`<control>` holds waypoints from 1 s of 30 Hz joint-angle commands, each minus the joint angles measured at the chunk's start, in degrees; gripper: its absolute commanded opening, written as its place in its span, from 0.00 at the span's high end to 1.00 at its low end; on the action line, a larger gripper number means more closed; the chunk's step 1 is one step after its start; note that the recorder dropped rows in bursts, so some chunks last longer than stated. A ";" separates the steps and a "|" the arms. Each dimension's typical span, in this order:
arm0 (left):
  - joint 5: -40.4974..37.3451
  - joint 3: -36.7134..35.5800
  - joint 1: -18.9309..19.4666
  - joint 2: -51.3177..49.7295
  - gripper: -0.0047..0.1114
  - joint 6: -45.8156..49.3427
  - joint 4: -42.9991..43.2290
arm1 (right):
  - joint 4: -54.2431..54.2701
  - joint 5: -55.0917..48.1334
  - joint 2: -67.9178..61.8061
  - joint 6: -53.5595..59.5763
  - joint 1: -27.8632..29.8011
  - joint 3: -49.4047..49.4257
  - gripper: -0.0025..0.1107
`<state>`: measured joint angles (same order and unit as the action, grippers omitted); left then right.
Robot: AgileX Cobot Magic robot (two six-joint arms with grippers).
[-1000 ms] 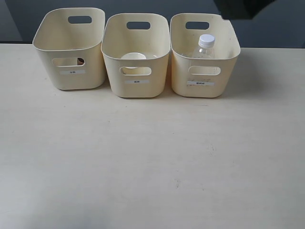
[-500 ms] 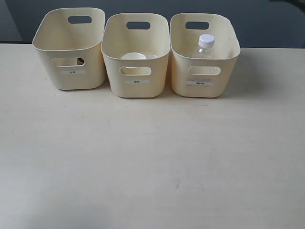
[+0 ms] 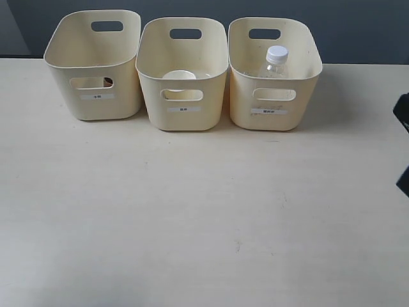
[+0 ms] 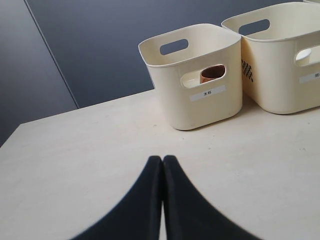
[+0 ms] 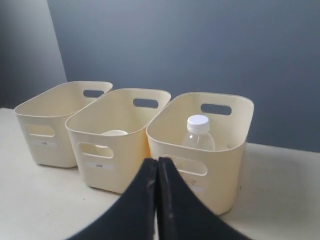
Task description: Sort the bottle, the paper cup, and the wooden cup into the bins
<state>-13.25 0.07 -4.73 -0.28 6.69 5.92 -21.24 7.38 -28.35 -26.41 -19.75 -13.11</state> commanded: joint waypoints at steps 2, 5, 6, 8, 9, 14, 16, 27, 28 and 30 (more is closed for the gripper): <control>0.36 -0.07 0.18 0.28 0.96 -0.11 0.17 | -0.75 7.76 6.10 0.63 5.06 7.82 0.98; 0.36 -0.07 0.18 0.28 0.96 -0.11 0.17 | -0.75 8.22 8.79 0.87 5.75 9.87 0.98; 0.36 -0.07 0.18 0.28 0.96 -0.11 0.17 | -0.75 8.15 9.69 0.87 6.13 10.50 0.98; 0.36 -0.07 0.18 0.28 0.96 -0.11 0.17 | -0.75 8.15 11.39 0.77 6.76 11.29 0.98; 0.36 -0.07 0.18 0.28 0.96 -0.11 0.17 | -0.75 8.11 12.47 0.77 7.13 11.80 0.98; 0.36 -0.07 0.18 0.28 0.96 -0.11 0.17 | -0.75 7.45 16.08 0.77 7.72 13.11 0.98; 0.36 -0.07 0.18 0.28 0.96 -0.11 0.17 | -0.75 5.61 17.77 0.77 7.72 13.11 0.98; 0.36 -0.07 0.18 0.28 0.96 -0.11 0.17 | -0.20 -1.85 26.37 0.77 7.72 13.11 0.98; 0.36 -0.07 0.18 0.28 0.96 -0.11 0.17 | -0.07 -2.32 26.87 0.77 7.72 13.11 0.98; 0.36 -0.07 0.18 0.28 0.96 -0.11 0.17 | -0.07 -3.29 27.77 0.77 7.72 13.11 0.98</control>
<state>-13.25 0.07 -4.73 -0.28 6.69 5.92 -21.68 5.53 -1.80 -26.05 -12.30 -0.28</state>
